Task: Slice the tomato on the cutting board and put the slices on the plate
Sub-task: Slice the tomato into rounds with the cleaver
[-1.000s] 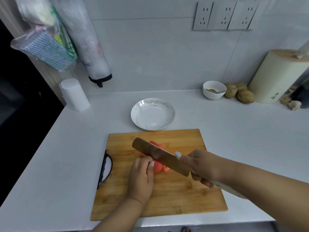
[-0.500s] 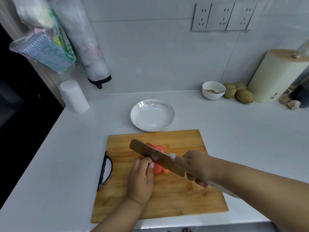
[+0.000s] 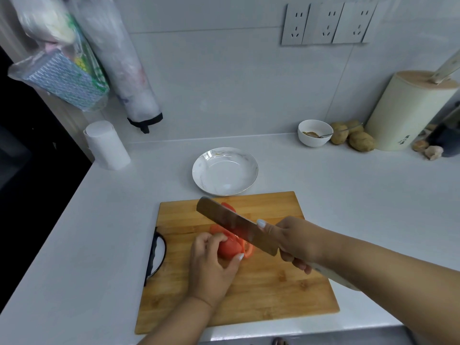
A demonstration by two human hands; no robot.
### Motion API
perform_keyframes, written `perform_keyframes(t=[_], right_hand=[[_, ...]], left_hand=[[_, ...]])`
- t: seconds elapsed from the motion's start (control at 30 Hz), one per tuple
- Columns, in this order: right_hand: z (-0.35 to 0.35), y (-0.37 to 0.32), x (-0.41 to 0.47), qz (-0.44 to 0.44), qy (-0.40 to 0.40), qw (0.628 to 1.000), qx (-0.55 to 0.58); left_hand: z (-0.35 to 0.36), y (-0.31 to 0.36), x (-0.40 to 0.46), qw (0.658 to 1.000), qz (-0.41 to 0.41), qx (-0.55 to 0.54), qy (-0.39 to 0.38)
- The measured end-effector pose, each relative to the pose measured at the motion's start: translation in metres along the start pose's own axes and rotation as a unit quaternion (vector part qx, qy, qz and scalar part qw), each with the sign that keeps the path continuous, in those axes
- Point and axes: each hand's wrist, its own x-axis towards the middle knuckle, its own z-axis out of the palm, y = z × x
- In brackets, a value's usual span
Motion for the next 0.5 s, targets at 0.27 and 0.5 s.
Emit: perform_keyframes(t=[0.27,0.5], right_hand=[[0.002,0.011,0.008,0.024,-0.003,0.999,-0.028],[-0.004,0.014,0.015,0.048,0.03,0.997,-0.045]], left_hand=[[-0.005,0.001,-0.001,0.999,0.03,-0.033,0.016],[-0.007,-0.001,-0.003,0.998,0.036,-0.05,0.01]])
